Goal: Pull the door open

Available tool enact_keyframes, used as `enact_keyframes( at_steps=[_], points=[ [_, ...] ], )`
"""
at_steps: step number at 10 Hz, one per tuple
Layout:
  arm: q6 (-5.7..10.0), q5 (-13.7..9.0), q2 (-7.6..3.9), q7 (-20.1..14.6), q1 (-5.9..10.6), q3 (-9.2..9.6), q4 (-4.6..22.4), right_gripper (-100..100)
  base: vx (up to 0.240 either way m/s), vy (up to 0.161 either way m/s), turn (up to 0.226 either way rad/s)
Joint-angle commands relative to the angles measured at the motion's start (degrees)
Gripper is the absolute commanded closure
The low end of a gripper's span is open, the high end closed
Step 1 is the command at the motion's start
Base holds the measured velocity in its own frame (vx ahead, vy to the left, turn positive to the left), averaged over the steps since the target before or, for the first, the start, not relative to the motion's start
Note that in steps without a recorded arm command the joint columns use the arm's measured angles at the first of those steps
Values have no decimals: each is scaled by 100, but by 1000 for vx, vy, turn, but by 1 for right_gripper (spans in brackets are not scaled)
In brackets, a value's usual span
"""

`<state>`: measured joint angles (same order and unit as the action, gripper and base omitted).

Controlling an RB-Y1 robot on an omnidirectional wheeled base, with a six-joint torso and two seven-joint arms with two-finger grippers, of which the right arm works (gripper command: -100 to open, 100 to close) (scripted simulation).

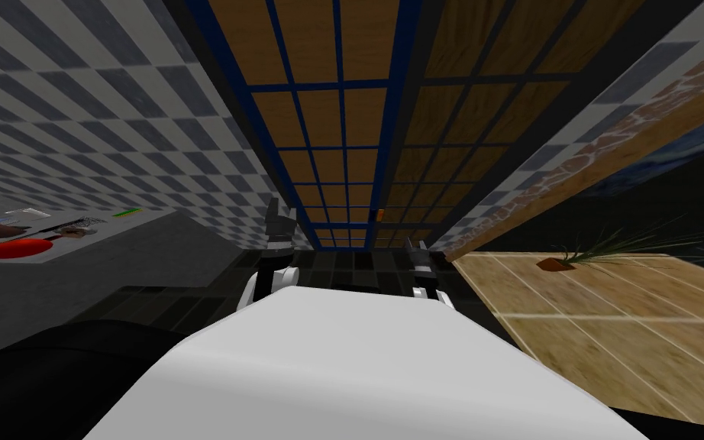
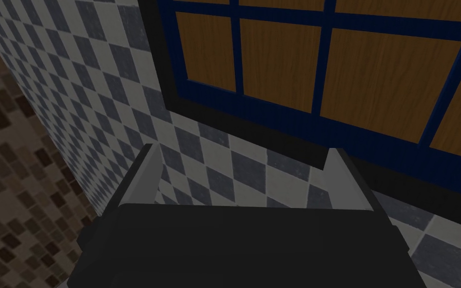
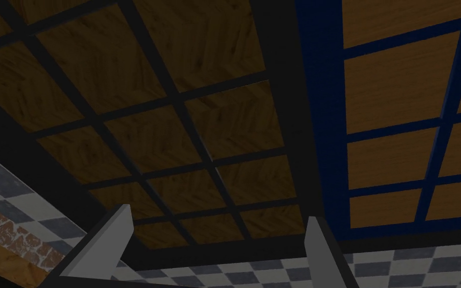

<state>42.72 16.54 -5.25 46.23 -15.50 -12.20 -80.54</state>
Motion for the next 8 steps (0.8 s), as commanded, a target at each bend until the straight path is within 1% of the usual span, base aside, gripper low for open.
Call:
enact_keyframes(
  at_steps=[1,2,3,8],
  points=[
    [44,62,-1,202,101,-65,279,-100,101,6,56],
    [75,99,-2,315,150,-105,426,-100,116,7,56],
    [75,99,-2,315,150,-105,444,-100,71,3,20],
    [223,272,15,844,385,-290,1215,-100,88,7,48]
  ],
)
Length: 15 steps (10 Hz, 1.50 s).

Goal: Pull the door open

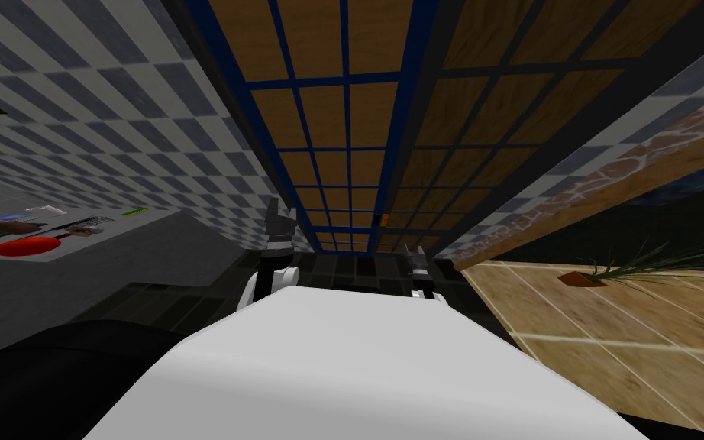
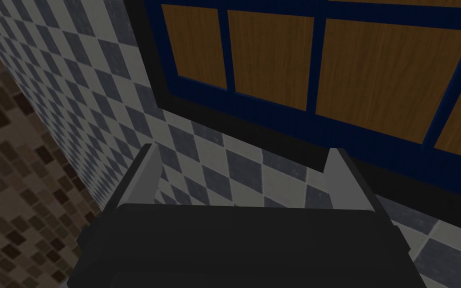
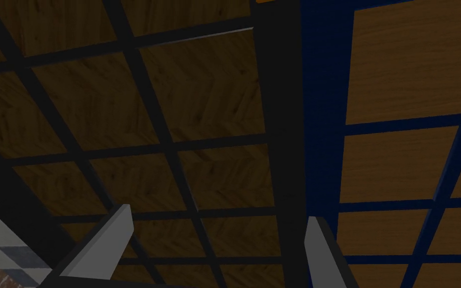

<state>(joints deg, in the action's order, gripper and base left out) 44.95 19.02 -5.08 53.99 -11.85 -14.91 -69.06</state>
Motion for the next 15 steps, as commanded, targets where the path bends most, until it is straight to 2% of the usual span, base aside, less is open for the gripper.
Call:
enact_keyframes(
  at_steps=[1,5,11,15],
  points=[
    [27,55,5,165,64,-53,207,-100,89,11,47],
    [131,178,31,541,235,-184,753,-100,106,8,47],
    [259,329,84,1003,456,-343,1420,-100,95,1,40],
    [376,466,156,1423,685,-483,2015,-100,154,-3,60]
  ],
)
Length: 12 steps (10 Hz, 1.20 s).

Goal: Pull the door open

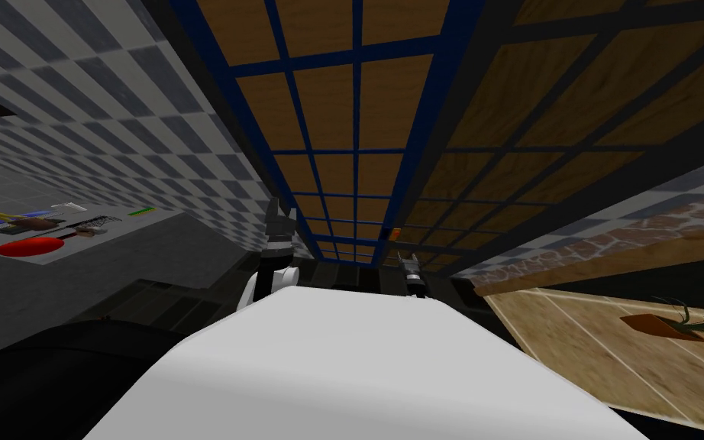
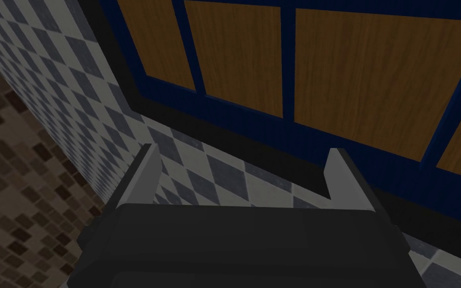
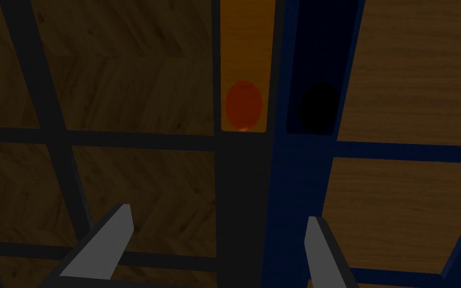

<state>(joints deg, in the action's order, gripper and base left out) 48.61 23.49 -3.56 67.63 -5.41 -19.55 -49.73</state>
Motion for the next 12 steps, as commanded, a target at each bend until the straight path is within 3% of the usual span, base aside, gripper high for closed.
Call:
enact_keyframes(
  at_steps=[1,3,6,12],
  points=[
    [27,40,18,121,84,-38,167,-100,166,18,72],
    [5,19,-32,110,-24,-111,167,-100,-12,-10,-17],
    [-18,3,-102,145,-142,-266,239,-100,-170,-30,-26],
    [-108,-56,-282,293,-450,-877,485,-100,-177,-36,-2]
  ],
)
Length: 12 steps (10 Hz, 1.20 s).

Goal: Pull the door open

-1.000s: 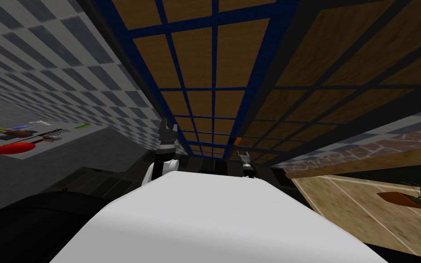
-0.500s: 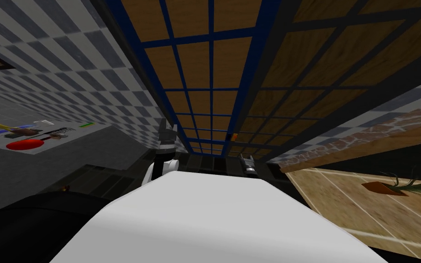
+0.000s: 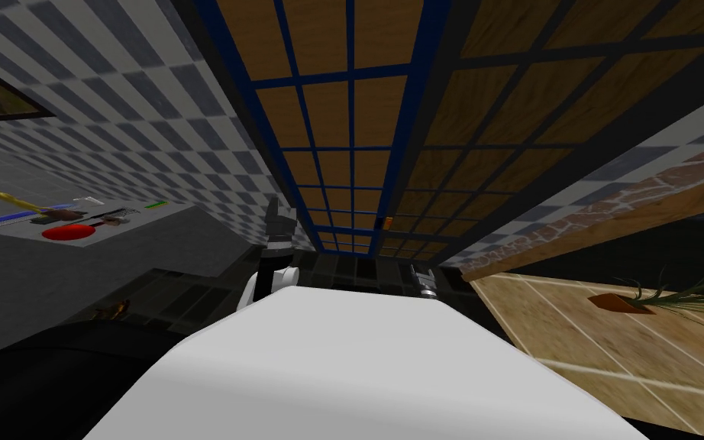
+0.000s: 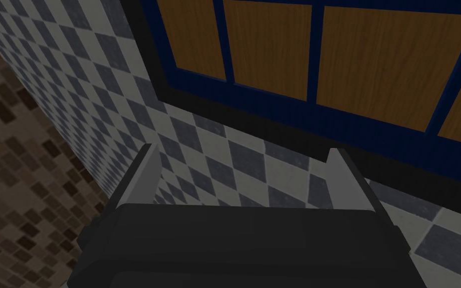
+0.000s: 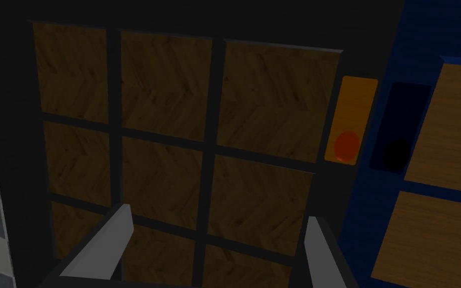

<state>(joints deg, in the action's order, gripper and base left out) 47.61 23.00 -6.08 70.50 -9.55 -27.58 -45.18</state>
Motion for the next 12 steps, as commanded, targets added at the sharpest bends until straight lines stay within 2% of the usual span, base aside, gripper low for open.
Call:
enact_keyframes(
  at_steps=[1,4,6,7,8,9,12],
  points=[
    [-23,-17,-50,33,-74,-178,69,-100,-162,-46,19],
    [-68,-43,-100,117,-168,-494,185,-100,-143,-35,26],
    [-68,-43,-100,117,-168,-494,185,-100,-45,-15,7],
    [-91,-55,-119,160,-205,-653,242,-100,-43,-12,39],
    [-91,-55,-119,160,-205,-653,242,-100,-59,-18,23],
    [-112,-65,-128,205,-224,-807,297,-100,-79,-18,64],
    [-149,-80,-130,286,-231,-1077,390,-100,-74,-35,62]
  ],
)
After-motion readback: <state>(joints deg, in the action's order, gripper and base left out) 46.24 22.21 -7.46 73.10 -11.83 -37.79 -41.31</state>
